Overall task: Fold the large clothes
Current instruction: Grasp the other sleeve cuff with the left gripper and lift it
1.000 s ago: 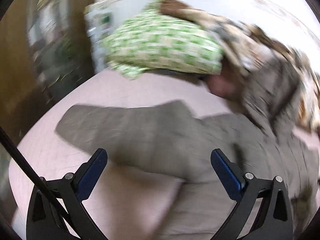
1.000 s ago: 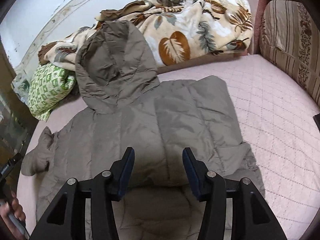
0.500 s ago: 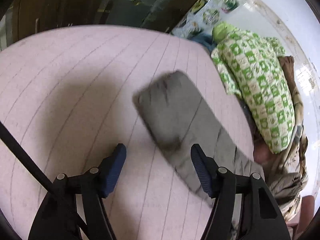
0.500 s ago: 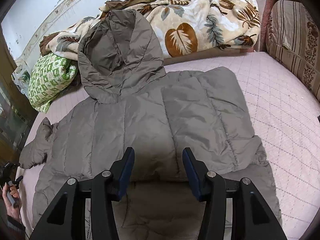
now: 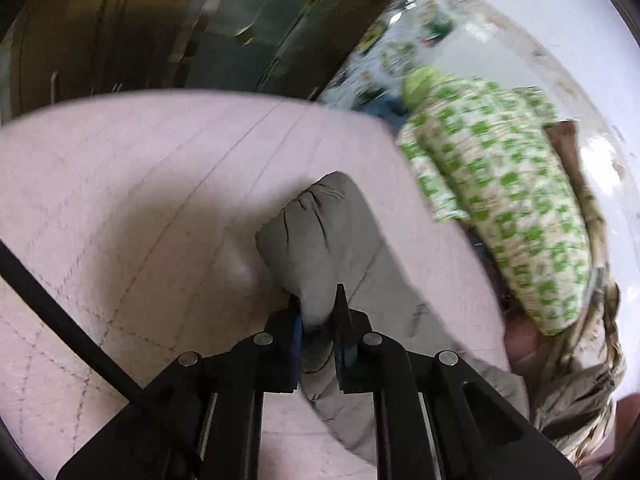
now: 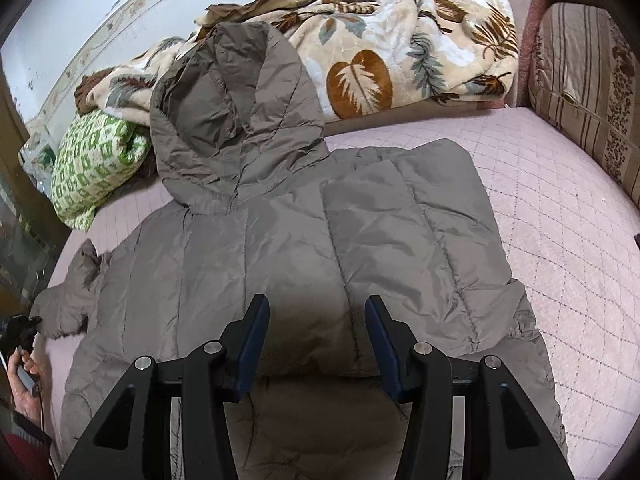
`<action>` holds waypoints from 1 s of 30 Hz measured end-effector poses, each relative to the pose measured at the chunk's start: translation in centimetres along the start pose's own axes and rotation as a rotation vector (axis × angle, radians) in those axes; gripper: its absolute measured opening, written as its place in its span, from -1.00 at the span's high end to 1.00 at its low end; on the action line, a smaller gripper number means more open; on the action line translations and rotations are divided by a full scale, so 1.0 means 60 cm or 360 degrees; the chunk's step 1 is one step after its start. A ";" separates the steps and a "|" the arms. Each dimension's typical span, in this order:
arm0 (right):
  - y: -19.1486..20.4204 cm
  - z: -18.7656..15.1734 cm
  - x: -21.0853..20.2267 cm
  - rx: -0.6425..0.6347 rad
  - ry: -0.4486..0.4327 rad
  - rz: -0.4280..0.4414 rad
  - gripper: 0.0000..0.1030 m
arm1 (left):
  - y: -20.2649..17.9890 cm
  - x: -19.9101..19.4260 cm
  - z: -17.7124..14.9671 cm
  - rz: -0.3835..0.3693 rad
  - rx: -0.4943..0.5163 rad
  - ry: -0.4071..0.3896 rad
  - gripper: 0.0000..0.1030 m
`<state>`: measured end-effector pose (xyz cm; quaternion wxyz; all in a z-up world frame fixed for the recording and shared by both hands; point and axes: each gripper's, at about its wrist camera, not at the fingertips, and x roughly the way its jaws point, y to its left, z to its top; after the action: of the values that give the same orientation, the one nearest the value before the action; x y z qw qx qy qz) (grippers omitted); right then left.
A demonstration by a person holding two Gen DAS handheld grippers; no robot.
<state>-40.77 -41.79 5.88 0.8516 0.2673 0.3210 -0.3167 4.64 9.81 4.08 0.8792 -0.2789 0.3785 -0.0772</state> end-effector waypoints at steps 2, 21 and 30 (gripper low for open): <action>-0.005 0.003 -0.005 0.0031 -0.0021 0.0009 -0.05 | -0.026 -0.031 0.007 -0.0071 0.0042 -0.0051 0.77; -0.094 0.027 -0.074 0.0289 -0.0204 0.0053 -0.05 | -0.424 -0.337 -0.084 -0.0704 0.0665 -0.0197 0.77; -0.161 0.032 -0.115 0.0441 -0.0292 0.0053 -0.05 | -0.601 -0.347 -0.314 -0.0897 0.0967 0.0075 0.76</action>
<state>-51.02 -46.88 9.61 0.8374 0.3573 0.1907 -0.3670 -20.62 -21.12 26.34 0.8571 -0.0975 0.2672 -0.4295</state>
